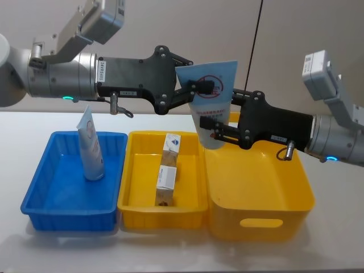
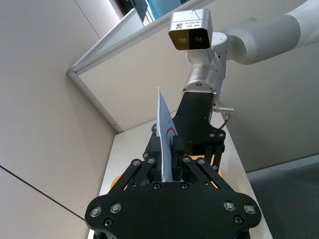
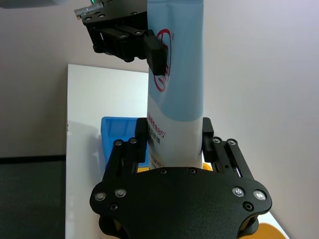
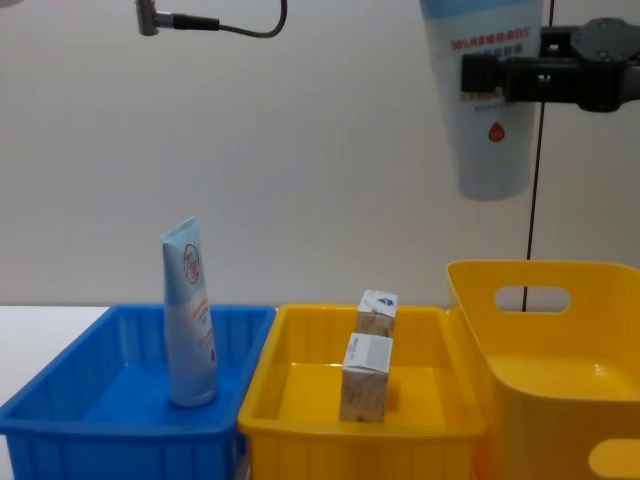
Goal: Bimanual collaborative sorting of washing and personal care products
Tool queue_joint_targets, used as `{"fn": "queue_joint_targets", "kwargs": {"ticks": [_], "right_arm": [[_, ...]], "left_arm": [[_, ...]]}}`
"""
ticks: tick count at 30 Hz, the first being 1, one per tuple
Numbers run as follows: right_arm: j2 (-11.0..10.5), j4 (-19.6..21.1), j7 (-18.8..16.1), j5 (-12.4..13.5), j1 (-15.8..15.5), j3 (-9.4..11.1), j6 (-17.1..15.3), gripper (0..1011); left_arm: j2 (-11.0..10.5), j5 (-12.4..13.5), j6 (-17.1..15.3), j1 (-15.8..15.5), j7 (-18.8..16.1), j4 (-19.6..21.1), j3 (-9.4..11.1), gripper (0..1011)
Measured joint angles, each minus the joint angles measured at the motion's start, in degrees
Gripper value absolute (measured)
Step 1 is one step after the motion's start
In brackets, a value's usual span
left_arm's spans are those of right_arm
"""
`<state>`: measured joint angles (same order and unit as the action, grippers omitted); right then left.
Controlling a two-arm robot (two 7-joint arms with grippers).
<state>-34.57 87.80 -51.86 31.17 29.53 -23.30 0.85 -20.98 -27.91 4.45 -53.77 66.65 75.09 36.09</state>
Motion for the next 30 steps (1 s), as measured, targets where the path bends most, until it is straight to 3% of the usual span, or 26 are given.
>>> {"fn": "queue_joint_targets", "kwargs": {"ticks": [7,18,22,30], "right_arm": [[0.09,-0.19,-0.01,-0.09,0.16,-0.17,0.05,404],[0.15,-0.32,-0.04,-0.15,0.25,-0.27,0.08,296],[0.15,-0.36,-0.04,-0.19,0.26,-0.30,0.07,268],[0.18,-0.40,-0.12,-0.21,0.29,-0.35,0.06,211]], "left_arm": [[0.01,0.00,0.00,0.00,0.01,0.00,0.01,108],[0.01,0.00,0.00,0.00,0.01,0.00,0.01,118],[-0.02,0.00,0.00,0.00,0.00,0.00,0.01,199],[0.02,-0.01,0.00,0.00,-0.03,0.00,0.00,454]]}}
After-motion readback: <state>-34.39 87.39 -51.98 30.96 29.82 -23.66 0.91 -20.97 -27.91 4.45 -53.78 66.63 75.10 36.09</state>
